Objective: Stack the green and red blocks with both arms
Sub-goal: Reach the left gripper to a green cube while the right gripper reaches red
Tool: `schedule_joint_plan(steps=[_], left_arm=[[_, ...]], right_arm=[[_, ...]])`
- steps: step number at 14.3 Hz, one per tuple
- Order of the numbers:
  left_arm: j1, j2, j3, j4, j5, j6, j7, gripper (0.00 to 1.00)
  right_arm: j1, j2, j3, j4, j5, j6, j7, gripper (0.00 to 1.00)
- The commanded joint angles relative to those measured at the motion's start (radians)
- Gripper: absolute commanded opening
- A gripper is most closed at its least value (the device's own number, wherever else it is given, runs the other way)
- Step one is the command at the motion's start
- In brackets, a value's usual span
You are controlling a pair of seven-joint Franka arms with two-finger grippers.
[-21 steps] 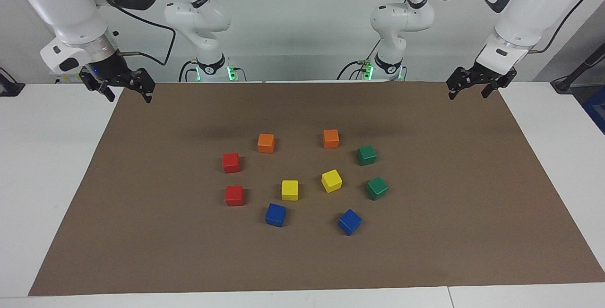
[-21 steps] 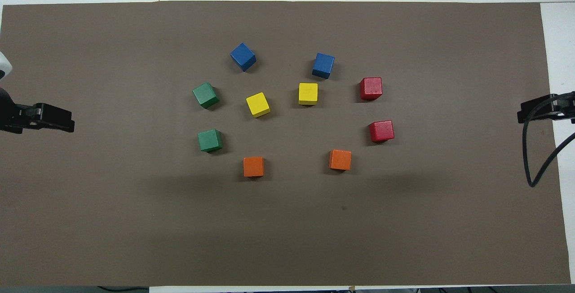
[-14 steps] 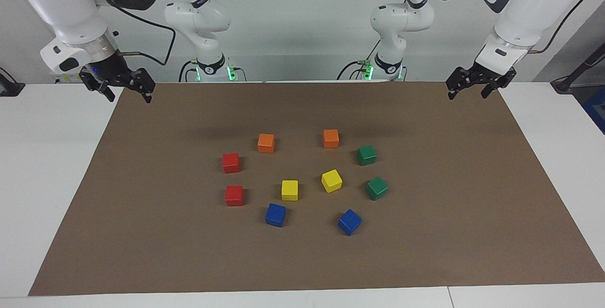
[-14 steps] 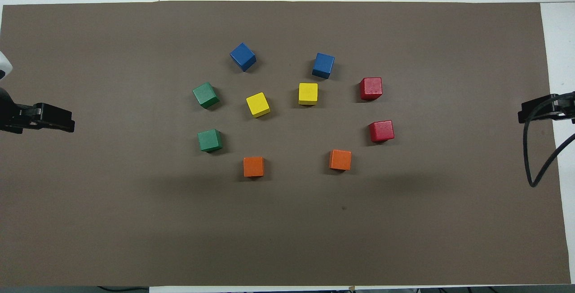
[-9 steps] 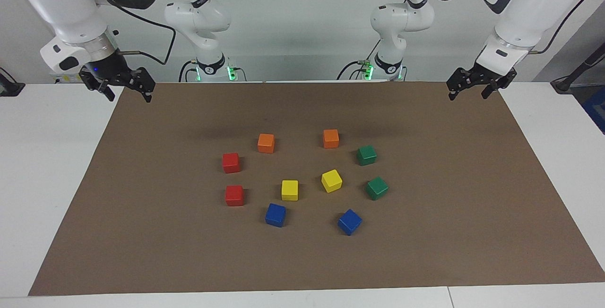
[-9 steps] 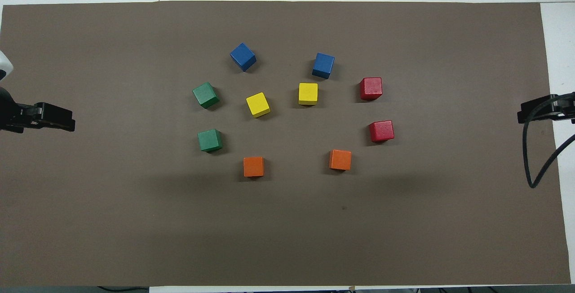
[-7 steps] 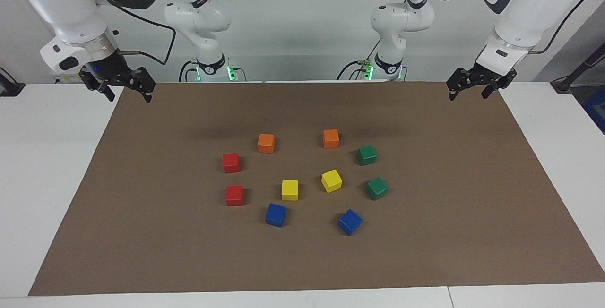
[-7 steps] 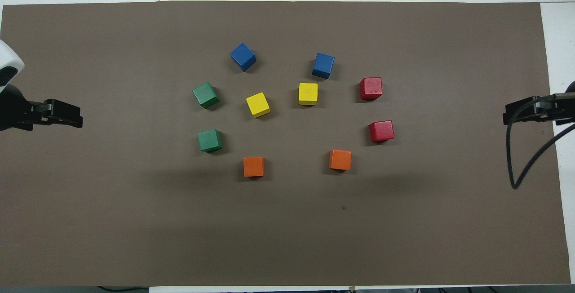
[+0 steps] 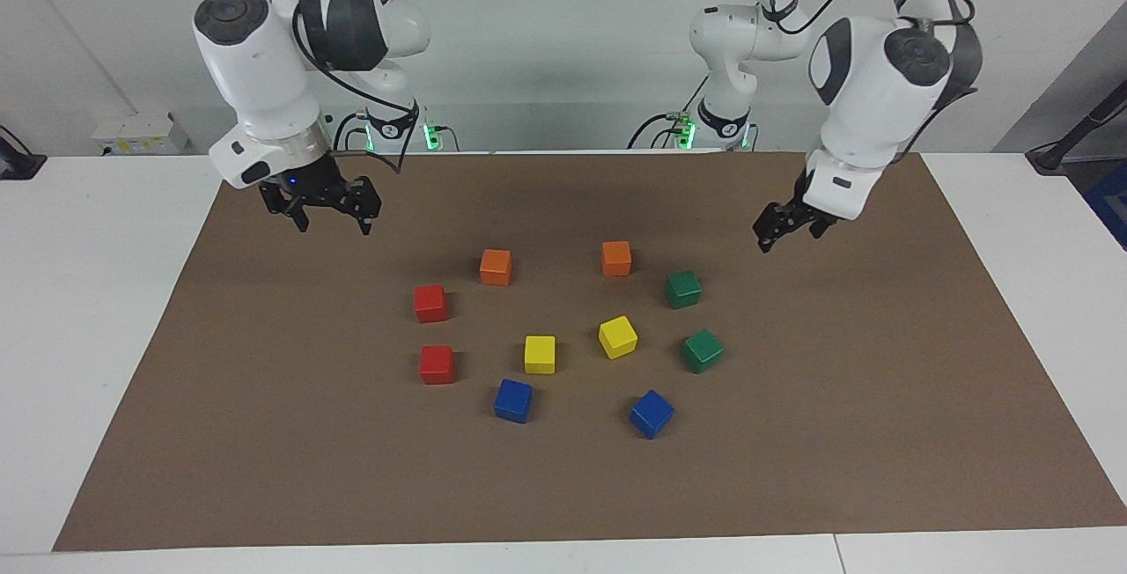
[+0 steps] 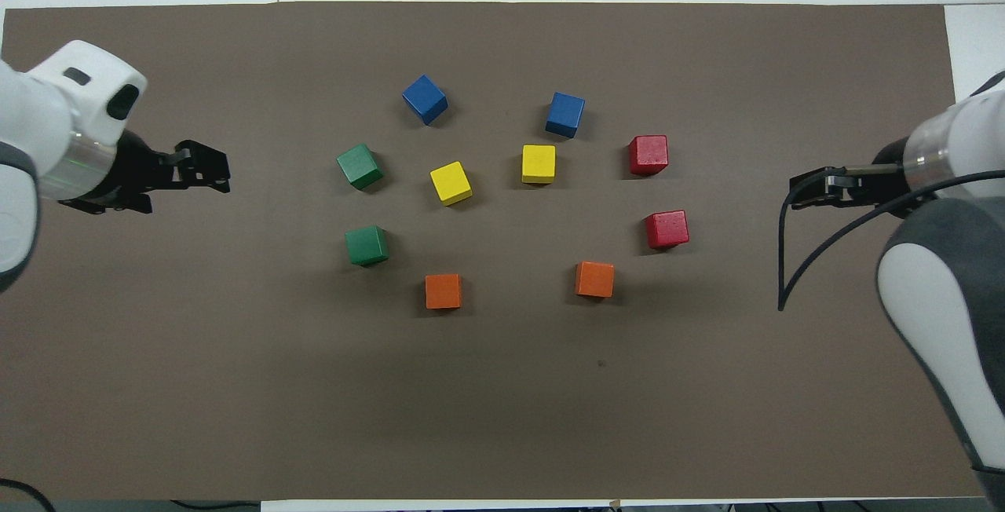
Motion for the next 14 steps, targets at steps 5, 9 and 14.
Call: schedule_joint_plan(steps=[5,9,14], left_arm=[[-0.140,0.020,0.014,-0.199,-0.009,0.223,-0.086,1.00],[-0.171,0.058,0.014,-0.238,-0.011,0.292,-0.105,1.00],[-0.180,0.113,0.014,-0.246,-0.009,0.338,-0.118,1.00]], right_arm=[[0.084,0.031,-0.002,-0.157,0.015,0.166,0.051,1.00],[0.111,0.037,-0.002,-0.211,0.013,0.247,0.010,1.00],[0.111,0.082,-0.002,-0.234,0.013,0.349,-0.059,1.00]])
